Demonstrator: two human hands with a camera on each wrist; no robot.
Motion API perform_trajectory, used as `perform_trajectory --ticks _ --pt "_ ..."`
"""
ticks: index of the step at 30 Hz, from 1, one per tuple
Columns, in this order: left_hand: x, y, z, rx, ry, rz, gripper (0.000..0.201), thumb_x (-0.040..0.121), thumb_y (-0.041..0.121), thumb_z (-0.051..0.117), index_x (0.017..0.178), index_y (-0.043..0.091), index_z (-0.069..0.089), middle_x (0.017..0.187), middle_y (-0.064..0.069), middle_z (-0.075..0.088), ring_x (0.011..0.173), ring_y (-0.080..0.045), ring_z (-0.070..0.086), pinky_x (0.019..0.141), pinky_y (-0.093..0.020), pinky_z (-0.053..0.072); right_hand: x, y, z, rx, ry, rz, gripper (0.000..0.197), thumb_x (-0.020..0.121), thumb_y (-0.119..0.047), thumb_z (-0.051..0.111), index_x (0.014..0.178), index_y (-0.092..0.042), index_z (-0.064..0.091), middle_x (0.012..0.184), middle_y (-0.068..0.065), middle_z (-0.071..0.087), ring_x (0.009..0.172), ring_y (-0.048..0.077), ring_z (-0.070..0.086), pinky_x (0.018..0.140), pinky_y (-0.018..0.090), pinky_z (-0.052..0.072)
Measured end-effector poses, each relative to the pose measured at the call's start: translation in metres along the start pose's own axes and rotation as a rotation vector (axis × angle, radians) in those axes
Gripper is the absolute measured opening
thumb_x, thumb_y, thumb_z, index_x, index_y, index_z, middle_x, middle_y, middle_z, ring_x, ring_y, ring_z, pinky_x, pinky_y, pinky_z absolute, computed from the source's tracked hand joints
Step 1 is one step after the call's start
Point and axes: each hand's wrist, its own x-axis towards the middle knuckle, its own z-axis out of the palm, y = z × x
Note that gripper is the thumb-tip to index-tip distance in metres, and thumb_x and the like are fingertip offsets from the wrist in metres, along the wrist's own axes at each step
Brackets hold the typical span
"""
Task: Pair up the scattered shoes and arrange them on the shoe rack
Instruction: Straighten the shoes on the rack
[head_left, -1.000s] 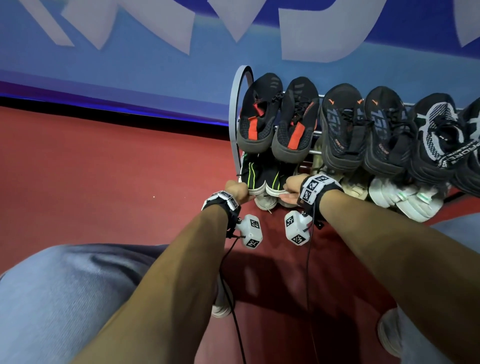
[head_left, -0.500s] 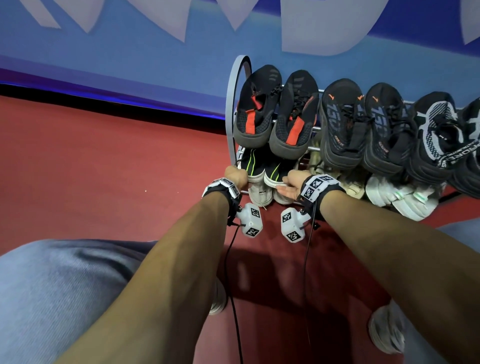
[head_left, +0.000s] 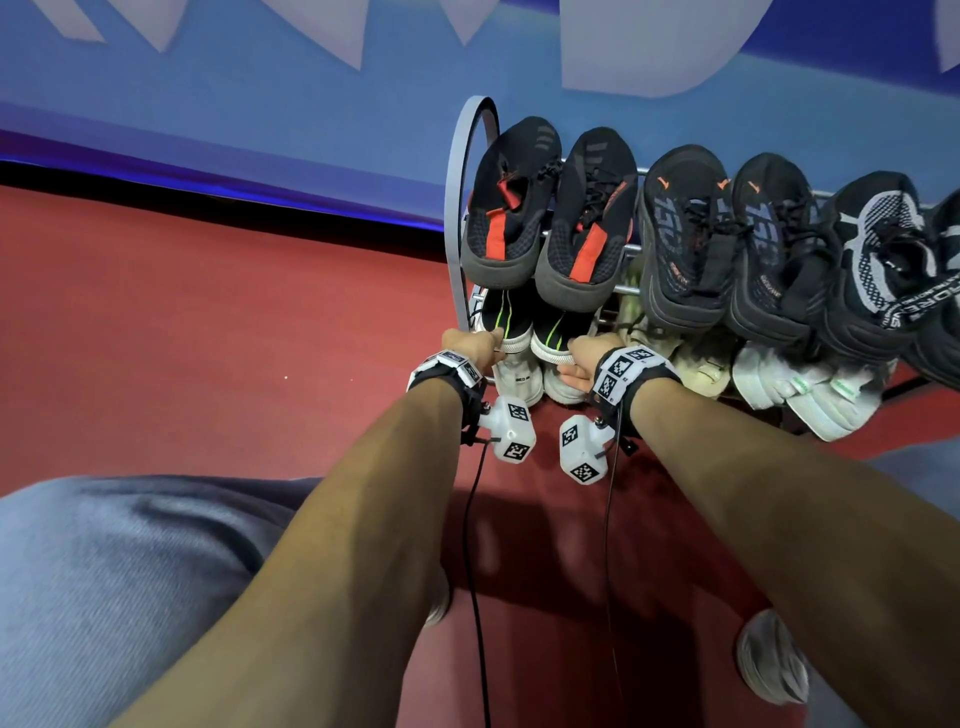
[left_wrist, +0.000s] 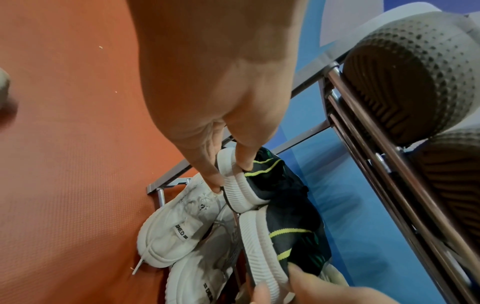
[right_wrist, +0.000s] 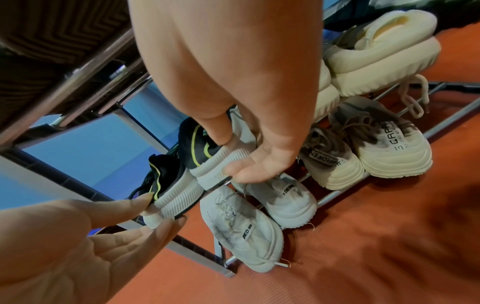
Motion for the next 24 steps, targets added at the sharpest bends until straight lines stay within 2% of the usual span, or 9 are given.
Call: perform_trajectory --ticks 2,6,9,13,15,18,19,22,24 --pt "-0.009 0.004 0.001 -0.029 0.011 -0.001 0.038 0.090 -0.005 0.070 0.118 -0.020 0.050 0.113 -0.032 0.066 0.099 -0.043 0.070 0.088 -0.048 0.059 -0.005 -0.003 0.001 -0.044 0.014 -0.029 0.030 0.100 -0.011 0.050 0.128 -0.002 0.054 0.079 0.011 0.064 0.069 0.017 0.067 0.058 0.031 0.058" --pt "-0.010 0.006 -0.001 0.071 0.024 0.020 0.034 0.090 -0.003 0.070 0.114 -0.019 0.052 0.102 -0.028 0.068 0.084 -0.038 0.072 0.084 -0.047 0.061 -0.004 -0.002 0.000 -0.061 -0.021 -0.044 0.031 0.099 -0.013 0.050 0.128 -0.003 0.054 0.077 0.010 0.064 0.068 0.017 0.067 0.064 0.033 0.060" --pt "-0.004 0.006 -0.004 0.048 0.038 0.020 0.039 0.089 -0.002 0.071 0.117 -0.016 0.047 0.093 -0.025 0.065 0.074 -0.035 0.070 0.077 -0.046 0.061 -0.002 -0.001 0.001 -0.064 -0.024 -0.050 0.031 0.098 -0.011 0.053 0.128 -0.001 0.055 0.076 0.009 0.064 0.066 0.016 0.066 0.051 0.029 0.057" --pt "-0.001 0.007 -0.007 0.087 0.060 0.034 0.038 0.089 -0.002 0.071 0.115 -0.011 0.045 0.102 -0.025 0.066 0.091 -0.038 0.074 0.084 -0.048 0.061 0.000 -0.001 0.004 -0.044 -0.029 -0.056 0.029 0.099 -0.008 0.053 0.126 0.001 0.056 0.077 0.010 0.061 0.067 0.016 0.064 0.053 0.029 0.056" --pt "0.001 0.006 -0.009 0.092 0.045 0.049 0.035 0.090 -0.003 0.068 0.115 -0.011 0.046 0.107 -0.025 0.067 0.090 -0.036 0.075 0.082 -0.046 0.062 0.001 -0.002 0.005 -0.051 -0.020 -0.056 0.029 0.099 -0.007 0.052 0.127 0.001 0.055 0.078 0.010 0.060 0.067 0.016 0.063 0.050 0.029 0.055" --pt "0.005 0.002 -0.010 0.133 -0.018 0.055 0.012 0.096 0.004 0.064 0.099 -0.002 0.054 0.100 -0.013 0.066 0.053 -0.011 0.070 0.060 -0.028 0.061 -0.003 -0.003 0.007 -0.056 -0.030 -0.043 0.030 0.099 -0.005 0.049 0.128 0.002 0.054 0.078 0.012 0.060 0.067 0.017 0.063 0.041 0.026 0.054" --pt "0.003 0.002 -0.010 0.119 -0.022 0.050 0.011 0.096 0.005 0.064 0.099 -0.003 0.057 0.095 -0.011 0.065 0.046 -0.009 0.067 0.056 -0.028 0.059 -0.002 -0.003 0.007 -0.054 -0.037 -0.040 0.031 0.100 -0.004 0.049 0.130 0.001 0.053 0.078 0.012 0.060 0.068 0.018 0.064 0.043 0.027 0.055" --pt "0.003 0.003 -0.010 0.064 0.046 0.048 0.042 0.089 0.002 0.071 0.120 -0.016 0.049 0.086 -0.019 0.069 0.066 -0.026 0.074 0.079 -0.044 0.062 -0.005 -0.003 0.006 -0.027 -0.052 -0.015 0.035 0.100 -0.004 0.047 0.134 -0.001 0.050 0.085 0.012 0.061 0.072 0.020 0.065 0.052 0.031 0.057" --pt "-0.001 0.004 -0.009 0.072 0.034 0.029 0.047 0.091 0.000 0.067 0.128 -0.019 0.044 0.091 -0.020 0.067 0.065 -0.028 0.074 0.077 -0.043 0.062 -0.006 -0.002 0.006 0.000 -0.066 -0.002 0.037 0.101 -0.004 0.045 0.138 -0.001 0.047 0.097 0.014 0.062 0.084 0.024 0.067 0.062 0.034 0.059"
